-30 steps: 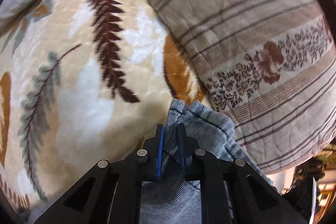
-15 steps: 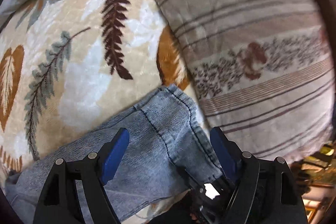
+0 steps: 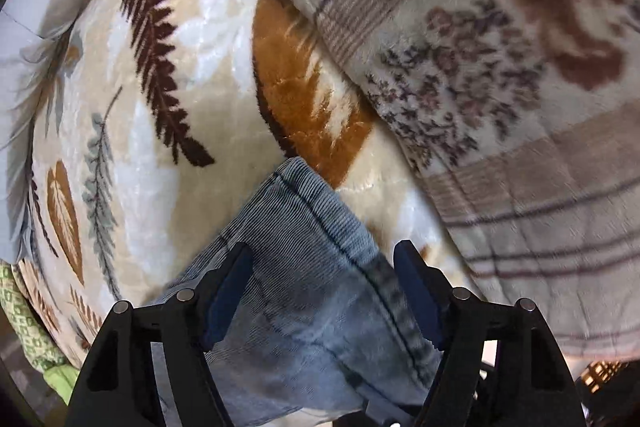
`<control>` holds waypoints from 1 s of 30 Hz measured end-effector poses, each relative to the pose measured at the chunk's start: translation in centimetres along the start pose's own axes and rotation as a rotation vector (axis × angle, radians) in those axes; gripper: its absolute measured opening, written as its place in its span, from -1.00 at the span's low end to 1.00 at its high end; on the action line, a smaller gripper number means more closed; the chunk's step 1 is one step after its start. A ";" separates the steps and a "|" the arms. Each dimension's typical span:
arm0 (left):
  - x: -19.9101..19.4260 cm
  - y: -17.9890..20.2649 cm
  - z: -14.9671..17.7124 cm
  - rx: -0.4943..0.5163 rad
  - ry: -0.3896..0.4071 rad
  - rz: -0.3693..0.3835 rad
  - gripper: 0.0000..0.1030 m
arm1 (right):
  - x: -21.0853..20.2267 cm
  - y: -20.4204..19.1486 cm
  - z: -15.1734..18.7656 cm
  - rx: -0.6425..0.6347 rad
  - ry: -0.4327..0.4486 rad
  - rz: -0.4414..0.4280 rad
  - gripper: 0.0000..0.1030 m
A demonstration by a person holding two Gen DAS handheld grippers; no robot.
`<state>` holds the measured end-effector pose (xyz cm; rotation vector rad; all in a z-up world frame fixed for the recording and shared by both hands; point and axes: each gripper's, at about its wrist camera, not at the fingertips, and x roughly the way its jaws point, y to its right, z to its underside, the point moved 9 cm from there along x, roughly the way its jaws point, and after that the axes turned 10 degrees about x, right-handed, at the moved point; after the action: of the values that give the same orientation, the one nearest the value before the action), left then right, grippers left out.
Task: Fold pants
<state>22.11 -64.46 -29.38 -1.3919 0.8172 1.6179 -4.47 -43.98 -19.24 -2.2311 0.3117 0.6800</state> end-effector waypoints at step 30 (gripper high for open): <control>-9.6 -10.6 17.2 -0.291 0.378 0.294 -0.59 | -1.5 -17.2 3.5 -0.625 0.057 0.034 -0.78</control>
<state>24.34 -46.35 -16.52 -1.8943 1.0767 1.7731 0.16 -29.81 -9.92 -2.8450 0.1777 0.8132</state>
